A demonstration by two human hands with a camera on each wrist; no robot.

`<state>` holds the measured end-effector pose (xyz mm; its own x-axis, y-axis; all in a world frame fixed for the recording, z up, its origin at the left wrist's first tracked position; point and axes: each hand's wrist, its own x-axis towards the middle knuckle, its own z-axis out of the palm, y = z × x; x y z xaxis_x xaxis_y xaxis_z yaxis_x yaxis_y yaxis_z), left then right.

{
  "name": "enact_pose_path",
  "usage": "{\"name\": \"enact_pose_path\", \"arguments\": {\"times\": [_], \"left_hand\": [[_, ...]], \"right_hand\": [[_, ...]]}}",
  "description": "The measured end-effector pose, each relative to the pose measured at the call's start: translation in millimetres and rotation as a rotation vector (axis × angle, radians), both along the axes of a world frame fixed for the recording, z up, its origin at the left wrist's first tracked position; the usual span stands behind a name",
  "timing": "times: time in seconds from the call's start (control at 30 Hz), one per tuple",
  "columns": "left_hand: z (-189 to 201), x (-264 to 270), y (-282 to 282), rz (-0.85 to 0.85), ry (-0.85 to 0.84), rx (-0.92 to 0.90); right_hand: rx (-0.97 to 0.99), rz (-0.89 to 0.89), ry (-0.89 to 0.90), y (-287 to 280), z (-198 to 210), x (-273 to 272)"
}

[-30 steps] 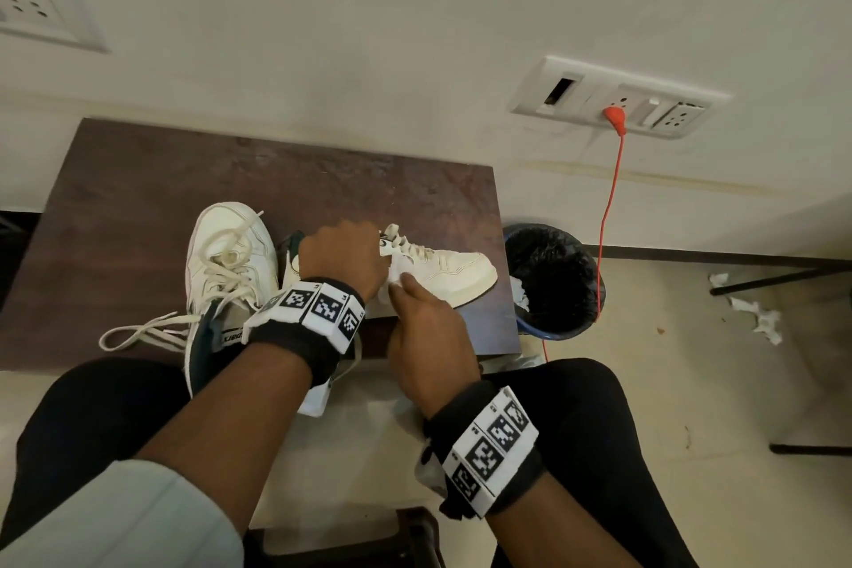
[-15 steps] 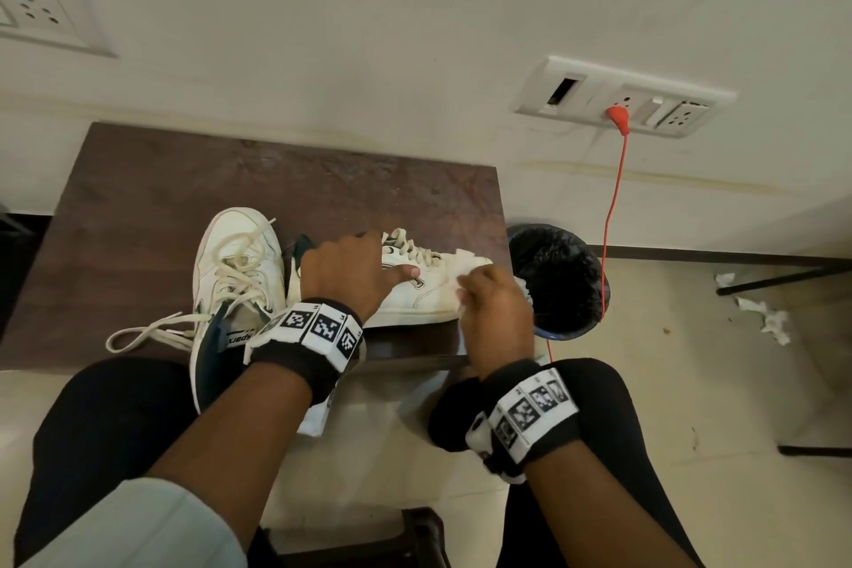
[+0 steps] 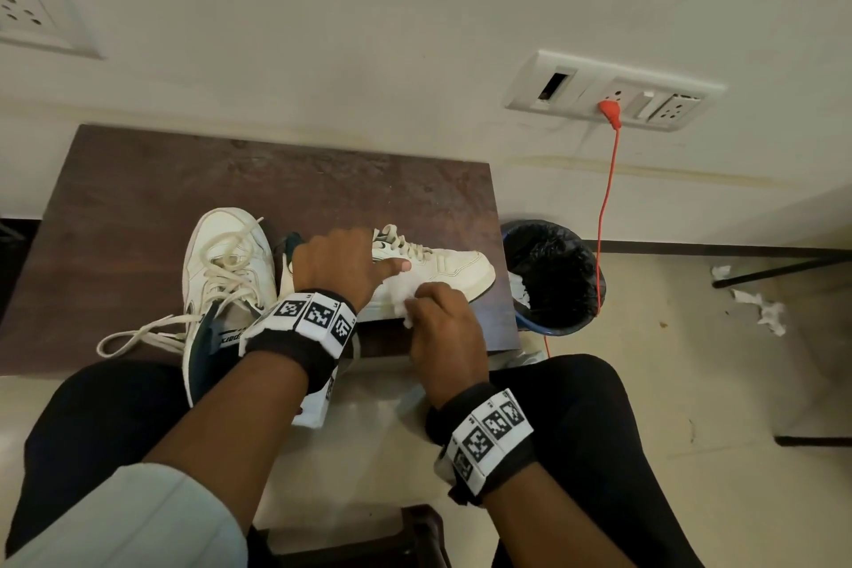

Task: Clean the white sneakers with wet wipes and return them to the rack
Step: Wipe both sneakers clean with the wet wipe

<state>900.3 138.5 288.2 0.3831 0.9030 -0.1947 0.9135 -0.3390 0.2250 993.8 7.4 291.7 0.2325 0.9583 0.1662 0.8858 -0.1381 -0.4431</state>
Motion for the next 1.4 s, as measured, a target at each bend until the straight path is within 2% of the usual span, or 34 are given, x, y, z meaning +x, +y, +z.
{"name": "enact_pose_path", "arguments": {"times": [0.2,0.33,0.4,0.53,0.6,0.73,0.9,1.0,1.2,1.3,1.4], "left_hand": [[1,1,5,0.012,0.0,-0.016],[-1,1,6,0.02,-0.024,-0.032],[-2,2,5,0.021,-0.035,-0.037],[0,0,5,0.012,-0.039,-0.045],[-1,-1,5,0.005,-0.04,-0.031],[-3,-1,9,0.0,-0.025,-0.027],[-4,-3,10,0.019,-0.057,-0.053],[-3,-1,11,0.029,-0.049,-0.053],[-8,0,10,0.037,-0.064,-0.048],[-10,-3,8,0.029,-0.082,-0.038],[-10,-4,5,0.025,-0.093,-0.016]], "right_hand": [[0.122,-0.198,0.046,6,0,36],[0.087,-0.326,0.13,7,9,38],[0.078,-0.299,0.141,6,11,24],[0.016,-0.062,0.058,3,3,-15],[0.019,-0.025,0.042,3,0,-16],[0.069,-0.109,0.045,0,0,14],[0.067,-0.36,0.104,10,1,63],[0.062,-0.351,0.121,12,5,65],[0.076,-0.175,0.069,-3,3,40],[0.052,-0.291,0.08,4,0,64],[-0.043,-0.437,0.209,19,3,89]]}}
